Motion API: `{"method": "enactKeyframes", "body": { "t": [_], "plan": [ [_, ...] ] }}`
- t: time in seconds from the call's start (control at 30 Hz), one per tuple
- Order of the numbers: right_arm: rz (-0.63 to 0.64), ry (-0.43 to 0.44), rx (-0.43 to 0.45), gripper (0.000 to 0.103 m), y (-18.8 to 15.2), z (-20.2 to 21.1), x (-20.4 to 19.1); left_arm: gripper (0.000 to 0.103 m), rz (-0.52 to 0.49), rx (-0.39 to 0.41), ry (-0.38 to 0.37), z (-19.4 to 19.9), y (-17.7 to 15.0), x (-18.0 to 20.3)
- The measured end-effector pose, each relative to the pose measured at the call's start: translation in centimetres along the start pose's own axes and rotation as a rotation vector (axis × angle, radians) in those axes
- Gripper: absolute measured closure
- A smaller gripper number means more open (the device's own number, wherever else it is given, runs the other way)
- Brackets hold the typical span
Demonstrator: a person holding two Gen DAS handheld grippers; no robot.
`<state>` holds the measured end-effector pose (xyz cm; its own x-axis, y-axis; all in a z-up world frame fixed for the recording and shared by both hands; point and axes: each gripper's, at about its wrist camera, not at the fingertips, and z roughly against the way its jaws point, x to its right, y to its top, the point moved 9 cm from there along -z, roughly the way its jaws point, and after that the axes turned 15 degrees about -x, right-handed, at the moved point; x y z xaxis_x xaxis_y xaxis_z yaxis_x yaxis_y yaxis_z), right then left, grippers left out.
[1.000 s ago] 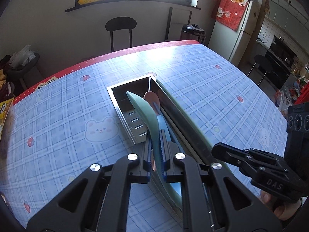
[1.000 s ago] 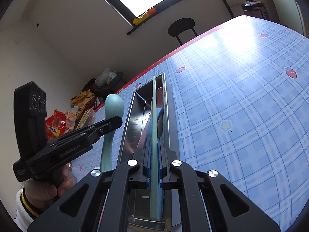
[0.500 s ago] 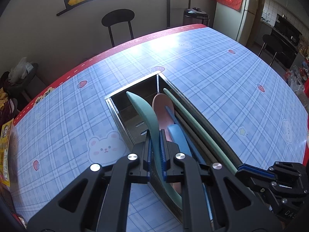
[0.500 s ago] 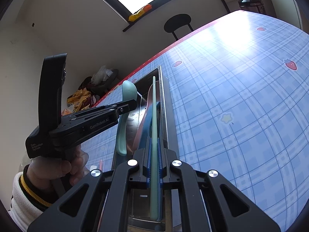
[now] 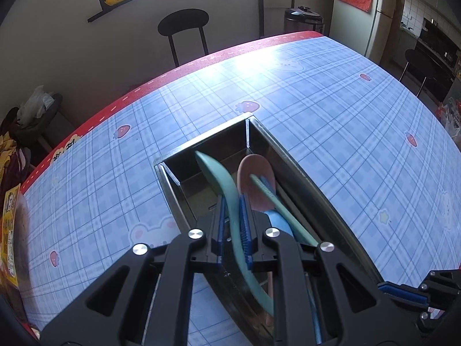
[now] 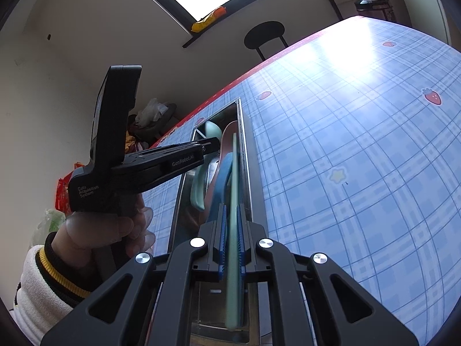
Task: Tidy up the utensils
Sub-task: 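Lower both items into the tray and open both tools, then move both tools back to the white spoon and pink chopsticks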
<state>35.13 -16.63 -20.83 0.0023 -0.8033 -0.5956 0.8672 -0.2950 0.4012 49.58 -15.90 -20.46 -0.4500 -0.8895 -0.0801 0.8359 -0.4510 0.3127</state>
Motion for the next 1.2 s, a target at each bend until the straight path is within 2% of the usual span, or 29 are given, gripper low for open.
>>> {"method": "enactKeyframes", "body": {
  "t": [0.07,0.13,0.2,0.27,0.33,0.4,0.43,0.47,0.5,0.6,0.87,1.1,1.2],
  "plan": [
    [0.019,-0.005,0.005,0.093,-0.1,0.4,-0.5,0.065,0.013,0.025,-0.035,0.6,0.3,-0.2],
    [0.042,-0.015,0.022,0.085,-0.1,0.9,-1.0,0.064,0.022,0.057,-0.061,1.6,0.2,-0.3],
    [0.066,-0.033,0.047,0.067,0.0,1.5,-1.4,0.059,0.029,0.089,-0.069,2.7,0.0,-0.7],
    [0.084,-0.057,0.073,0.058,0.1,2.1,-1.6,0.053,0.045,0.129,-0.082,4.4,-0.4,-1.2],
    [0.1,-0.079,0.094,0.047,0.2,2.6,-1.7,0.042,0.072,0.168,-0.106,6.0,-0.9,-2.0],
    [0.113,-0.1,0.11,0.032,0.3,2.9,-1.7,0.041,0.103,0.199,-0.126,7.5,-1.6,-3.0],
    [0.12,-0.109,0.115,0.028,0.3,3.0,-1.8,0.04,0.115,0.209,-0.133,8.1,-2.1,-3.4],
    [0.127,-0.117,0.118,0.02,0.2,3.1,-1.9,0.023,0.129,0.218,-0.135,8.8,-2.6,-3.9],
    [0.136,-0.122,0.121,0.013,0.1,3.2,-2.0,0.01,0.146,0.236,-0.137,9.5,-3.2,-4.3],
    [0.181,-0.152,0.129,0.006,-0.1,3.2,-2.7,0.009,0.173,0.262,-0.154,11.3,-5.4,-5.2],
    [0.352,-0.211,0.14,0.006,-1.4,3.1,-5.8,0.006,0.292,0.307,-0.132,14.8,-14.8,-7.2],
    [0.486,-0.198,0.12,0.006,-3.7,3.1,-9.0,0.006,0.337,0.324,-0.075,16.1,-24.4,-6.9],
    [0.519,-0.185,0.088,0.006,-5.4,2.9,-9.9,0.007,0.344,0.339,-0.083,16.1,-27.5,-6.4]
  ]
}}
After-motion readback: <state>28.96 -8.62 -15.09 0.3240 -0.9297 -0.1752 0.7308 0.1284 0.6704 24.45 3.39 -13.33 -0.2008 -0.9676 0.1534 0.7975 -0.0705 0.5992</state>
